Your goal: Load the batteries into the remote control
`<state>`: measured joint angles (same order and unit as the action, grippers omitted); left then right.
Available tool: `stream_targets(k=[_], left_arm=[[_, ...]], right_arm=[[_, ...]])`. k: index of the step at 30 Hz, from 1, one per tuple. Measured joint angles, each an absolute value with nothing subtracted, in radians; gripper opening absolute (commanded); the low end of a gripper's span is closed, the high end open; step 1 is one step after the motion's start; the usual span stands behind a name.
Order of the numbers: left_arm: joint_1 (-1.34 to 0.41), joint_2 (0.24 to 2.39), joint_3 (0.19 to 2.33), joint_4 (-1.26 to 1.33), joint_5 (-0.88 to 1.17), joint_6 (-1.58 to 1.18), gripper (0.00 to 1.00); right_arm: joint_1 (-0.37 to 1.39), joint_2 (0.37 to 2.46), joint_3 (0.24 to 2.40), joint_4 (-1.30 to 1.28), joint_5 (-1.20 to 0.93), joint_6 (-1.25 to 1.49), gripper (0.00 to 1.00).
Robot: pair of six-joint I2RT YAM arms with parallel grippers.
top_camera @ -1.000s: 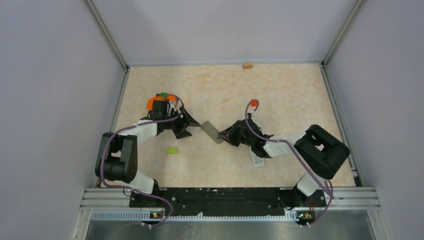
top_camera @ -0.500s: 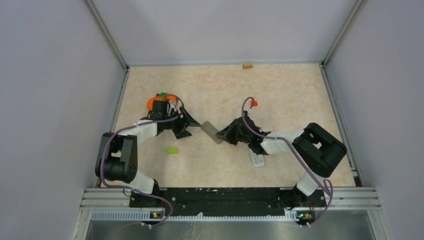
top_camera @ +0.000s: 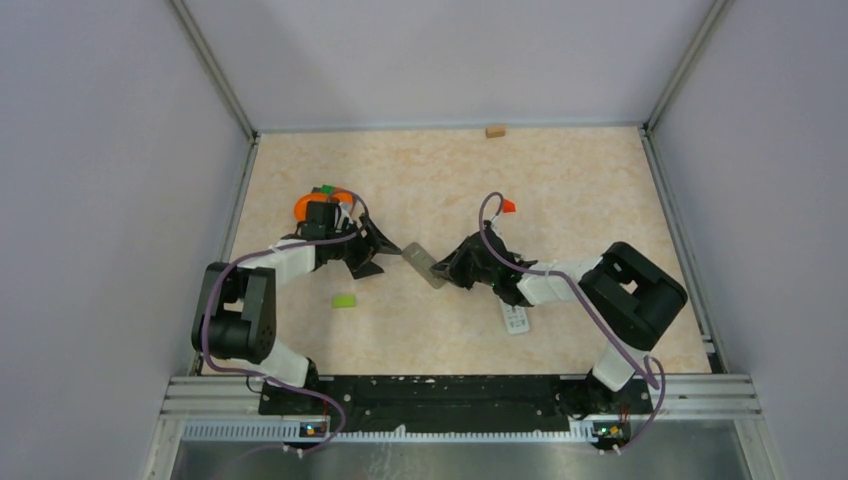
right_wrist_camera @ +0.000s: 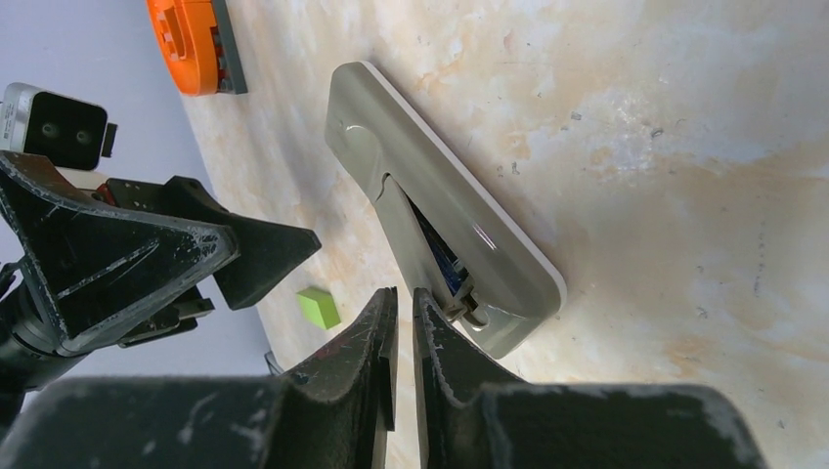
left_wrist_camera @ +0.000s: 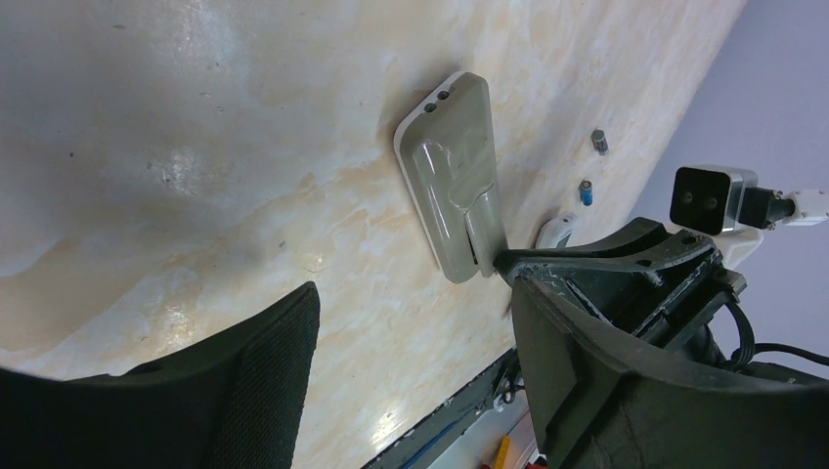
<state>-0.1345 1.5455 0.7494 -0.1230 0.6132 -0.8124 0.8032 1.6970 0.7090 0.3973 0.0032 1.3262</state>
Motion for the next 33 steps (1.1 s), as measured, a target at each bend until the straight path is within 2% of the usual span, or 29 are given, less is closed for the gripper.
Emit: stream_targets(k=[8, 12, 19, 26, 33], left_arm=[[-0.134, 1.546, 0.749, -0.123, 0.613, -0.812, 0.76], [-0.134, 1.548, 0.749, -0.115, 0.613, -0.816, 0.80], [-0.136, 1.583, 0.772, -0.097, 0.580, -0.816, 0.86], [-0.138, 1.679, 0.870, -0.071, 0.548, -0.794, 0.72], [-0.141, 1.729, 0.889, -0.050, 0.555, -0.782, 0.71]], right_arm=[[0.803, 1.682, 0.709, 0.392, 0.007, 1.302, 0.23], [0.803, 1.635, 0.707, 0.372, 0.022, 1.288, 0.31], [0.804, 1.588, 0.707, 0.297, 0.052, 1.274, 0.36], [0.818, 1.588, 0.707, 0.217, 0.055, 1.264, 0.34], [0.818, 1.608, 0.725, 0.220, 0.039, 1.260, 0.32]])
